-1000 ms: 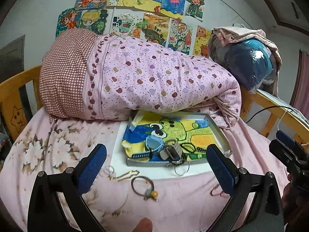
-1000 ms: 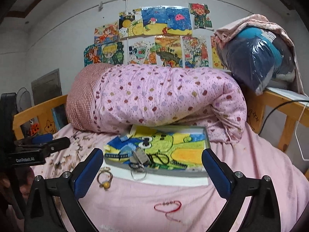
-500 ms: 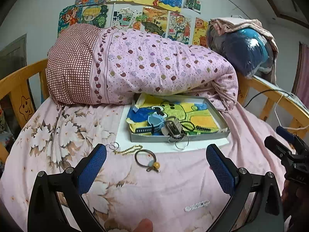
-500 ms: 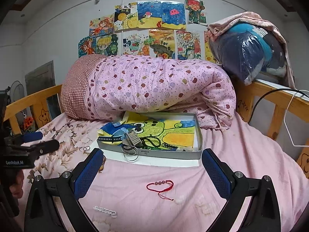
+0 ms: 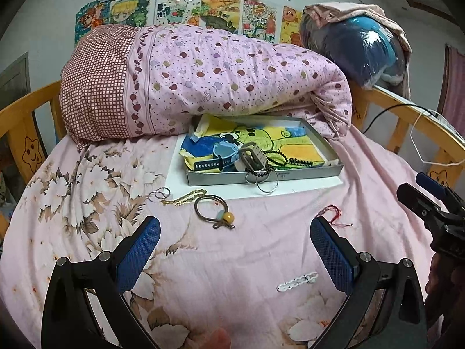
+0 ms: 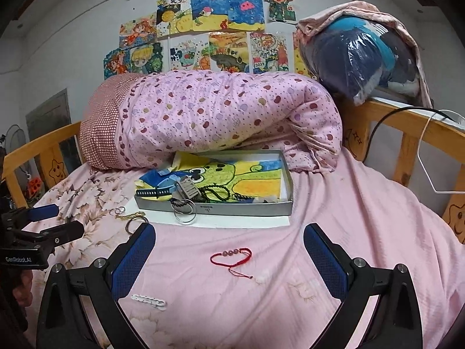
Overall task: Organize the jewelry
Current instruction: 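Move the left tool to the white clip while the right tool approaches the red string bracelet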
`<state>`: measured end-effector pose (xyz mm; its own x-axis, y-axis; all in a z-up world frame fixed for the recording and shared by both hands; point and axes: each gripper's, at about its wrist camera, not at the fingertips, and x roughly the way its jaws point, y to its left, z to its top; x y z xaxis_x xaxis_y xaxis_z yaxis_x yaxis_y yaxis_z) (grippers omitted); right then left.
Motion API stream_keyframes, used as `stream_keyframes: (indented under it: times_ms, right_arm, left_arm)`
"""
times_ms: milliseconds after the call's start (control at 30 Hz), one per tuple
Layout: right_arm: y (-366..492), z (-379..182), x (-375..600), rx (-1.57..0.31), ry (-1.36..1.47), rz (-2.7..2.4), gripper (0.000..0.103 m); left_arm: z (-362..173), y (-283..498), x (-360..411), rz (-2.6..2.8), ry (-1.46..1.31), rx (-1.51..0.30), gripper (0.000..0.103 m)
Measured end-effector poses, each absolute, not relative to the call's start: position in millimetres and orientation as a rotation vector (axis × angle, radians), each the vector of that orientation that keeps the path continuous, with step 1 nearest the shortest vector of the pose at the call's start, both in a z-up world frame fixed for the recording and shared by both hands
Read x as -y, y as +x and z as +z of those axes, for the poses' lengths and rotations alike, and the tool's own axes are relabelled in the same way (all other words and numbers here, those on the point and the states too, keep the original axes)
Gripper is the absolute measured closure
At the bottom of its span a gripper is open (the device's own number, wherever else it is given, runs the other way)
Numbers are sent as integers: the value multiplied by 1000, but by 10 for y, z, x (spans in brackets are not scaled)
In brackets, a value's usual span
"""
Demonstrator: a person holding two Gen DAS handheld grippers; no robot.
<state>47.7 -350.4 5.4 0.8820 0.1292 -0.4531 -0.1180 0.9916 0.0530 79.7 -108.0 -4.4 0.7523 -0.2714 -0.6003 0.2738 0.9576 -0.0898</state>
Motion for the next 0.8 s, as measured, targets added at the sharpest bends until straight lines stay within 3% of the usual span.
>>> stream_keyframes:
  times_ms: [800]
  right_arm:
    - [561,-296,3785,-605,93,115,0]
  left_arm:
    - [-445,790,1225,-382,52,-805,2]
